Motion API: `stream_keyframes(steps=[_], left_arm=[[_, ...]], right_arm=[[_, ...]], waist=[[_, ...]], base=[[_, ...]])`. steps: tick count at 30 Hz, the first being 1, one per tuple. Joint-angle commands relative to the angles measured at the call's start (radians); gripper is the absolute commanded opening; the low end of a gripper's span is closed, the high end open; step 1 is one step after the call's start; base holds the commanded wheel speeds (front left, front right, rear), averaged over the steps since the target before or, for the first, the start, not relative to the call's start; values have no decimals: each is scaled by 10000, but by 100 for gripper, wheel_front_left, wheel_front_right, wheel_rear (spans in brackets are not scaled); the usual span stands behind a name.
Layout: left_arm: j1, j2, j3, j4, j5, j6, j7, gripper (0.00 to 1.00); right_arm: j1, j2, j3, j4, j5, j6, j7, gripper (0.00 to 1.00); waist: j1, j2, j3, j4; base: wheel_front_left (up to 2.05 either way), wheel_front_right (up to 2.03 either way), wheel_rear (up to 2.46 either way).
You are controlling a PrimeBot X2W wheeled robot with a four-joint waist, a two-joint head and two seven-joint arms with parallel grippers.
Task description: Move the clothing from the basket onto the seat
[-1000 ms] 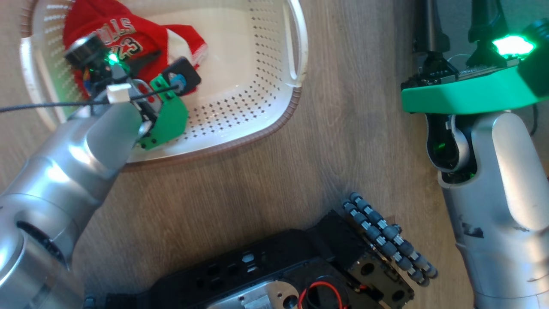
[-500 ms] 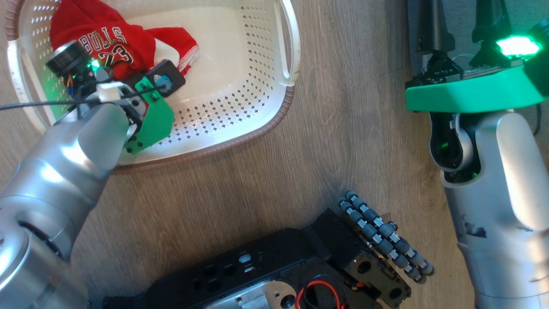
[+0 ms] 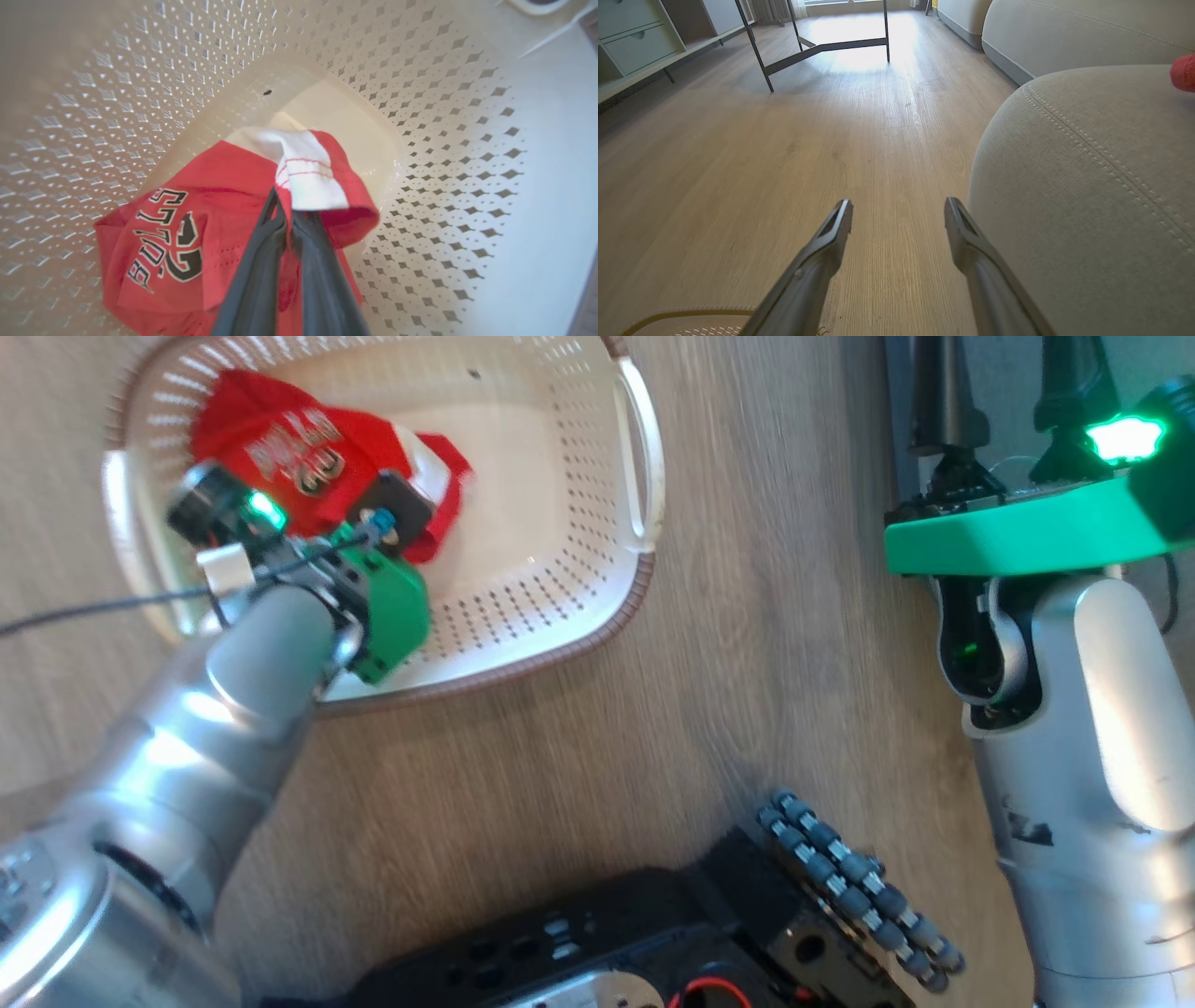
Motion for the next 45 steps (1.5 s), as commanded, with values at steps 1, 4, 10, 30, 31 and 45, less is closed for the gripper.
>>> stream_keyframes(steps=[1, 4, 10, 30, 31, 45], left_arm=[[320, -8, 256, -188, -133, 50, -122, 0], [601, -126, 502, -515, -377, 57, -194, 0], [1322, -50, 1340, -1979, -742, 236, -212, 0], [4621, -124, 4796, -5483, -418, 367, -215, 0], [4621, -124, 4796, -5483, -418, 367, -215, 0], [4871, -386, 6239, -6986, 164, 176, -216, 0]], right_arm=[[351, 74, 68, -228, -139, 69, -49, 100], [428, 74, -31, -82, -452, 69, -49, 100], [652, 74, -119, 257, -974, 69, -49, 100], [2035, 74, -90, 1664, -1466, 69, -49, 100], [2035, 74, -90, 1664, -1466, 69, -49, 100], [2911, 74, -29, 2220, -1318, 69, -49, 100]], waist=[[0, -1, -527, 321], [0, -1, -1055, 609], [0, -1, -2114, 1172], [0, -1, -5930, 2199], [0, -1, -5930, 2199], [0, -1, -7519, 2558]], base=[[0, 0, 0], [0, 0, 0], [0, 0, 0], [0, 0, 0], [0, 0, 0], [0, 0, 0]])
